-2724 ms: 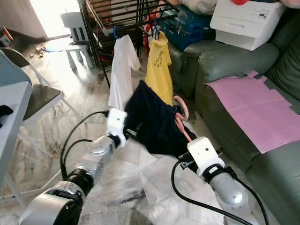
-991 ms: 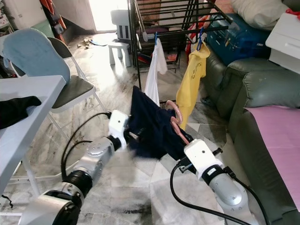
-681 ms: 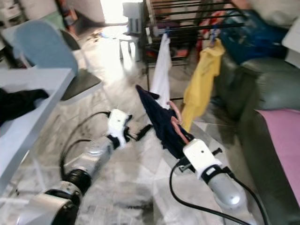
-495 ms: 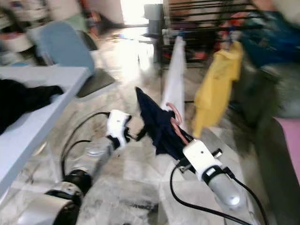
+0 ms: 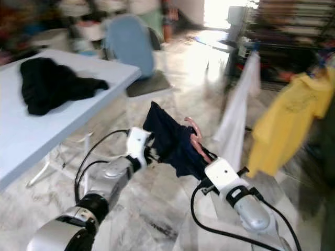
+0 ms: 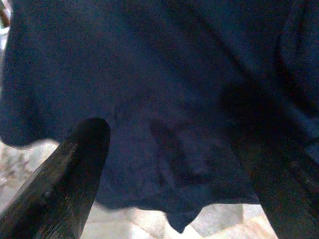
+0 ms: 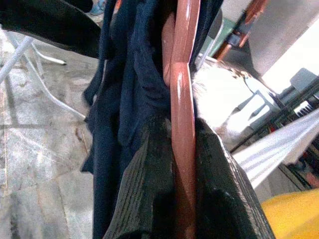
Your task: Hang hanger
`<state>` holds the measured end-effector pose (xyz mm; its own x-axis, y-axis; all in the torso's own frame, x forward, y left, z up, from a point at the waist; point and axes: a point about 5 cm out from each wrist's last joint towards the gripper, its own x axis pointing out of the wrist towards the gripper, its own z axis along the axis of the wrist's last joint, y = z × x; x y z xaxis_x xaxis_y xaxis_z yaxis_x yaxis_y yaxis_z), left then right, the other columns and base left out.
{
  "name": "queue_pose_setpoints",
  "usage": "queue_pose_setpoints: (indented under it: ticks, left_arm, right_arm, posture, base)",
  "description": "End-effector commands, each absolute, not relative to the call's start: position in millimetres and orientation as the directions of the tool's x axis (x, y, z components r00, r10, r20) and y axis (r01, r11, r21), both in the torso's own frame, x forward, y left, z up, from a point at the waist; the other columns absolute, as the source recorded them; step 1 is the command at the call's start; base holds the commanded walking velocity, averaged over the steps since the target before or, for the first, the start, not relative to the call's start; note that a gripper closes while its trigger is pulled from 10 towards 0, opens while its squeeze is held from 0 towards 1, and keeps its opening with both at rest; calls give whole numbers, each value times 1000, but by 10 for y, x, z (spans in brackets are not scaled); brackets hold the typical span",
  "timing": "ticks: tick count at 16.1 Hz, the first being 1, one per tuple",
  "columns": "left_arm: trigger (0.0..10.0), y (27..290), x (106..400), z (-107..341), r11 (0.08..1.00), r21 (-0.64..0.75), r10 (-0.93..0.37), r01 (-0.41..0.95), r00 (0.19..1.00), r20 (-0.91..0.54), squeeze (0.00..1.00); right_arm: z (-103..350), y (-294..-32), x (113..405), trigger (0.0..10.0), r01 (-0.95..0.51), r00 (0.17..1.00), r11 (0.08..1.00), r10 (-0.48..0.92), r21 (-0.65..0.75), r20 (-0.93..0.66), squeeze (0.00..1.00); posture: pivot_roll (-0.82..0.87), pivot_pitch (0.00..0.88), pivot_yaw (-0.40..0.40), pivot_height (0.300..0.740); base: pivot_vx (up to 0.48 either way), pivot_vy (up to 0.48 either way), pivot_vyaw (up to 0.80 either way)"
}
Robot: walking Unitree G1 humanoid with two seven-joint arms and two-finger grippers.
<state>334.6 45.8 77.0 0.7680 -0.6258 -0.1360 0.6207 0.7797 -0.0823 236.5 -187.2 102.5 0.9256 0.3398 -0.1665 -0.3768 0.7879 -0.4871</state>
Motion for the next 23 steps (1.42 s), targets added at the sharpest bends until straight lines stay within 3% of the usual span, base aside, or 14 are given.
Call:
queue_pose_setpoints:
  ticks: [1,6,16,23]
  left_arm:
    - [10000,571,3382,778,798,-58,-602,600,786,-144,0]
    - [10000,567,3386,775,813,-69,-582,578,801,-143,0]
    - [10000,600,3484,855,875,-66,-485,481,863,-144,0]
    - [10000,607,3430,787,870,-63,-493,490,856,-153,0]
  right_arm:
    - [1130,-1808,2396,10000,-374,923,783,368,-497,-114,0]
    - [1137,-1809,2408,10000,-381,919,773,377,-507,-116,0]
    - [1231,-1886,2467,10000,-372,920,763,377,-528,-103,0]
    - [1205,-1682,2496,10000,-424,893,752,440,-505,-93,0]
  posture:
    - [-122,0,75,740]
    - [-120,0,66,740]
    - [-124,0,52,740]
    - [-110,0,47,740]
  base:
    - [0,-345,800]
    - [0,-262,589]
    - [0,0,0]
    - [0,0,800]
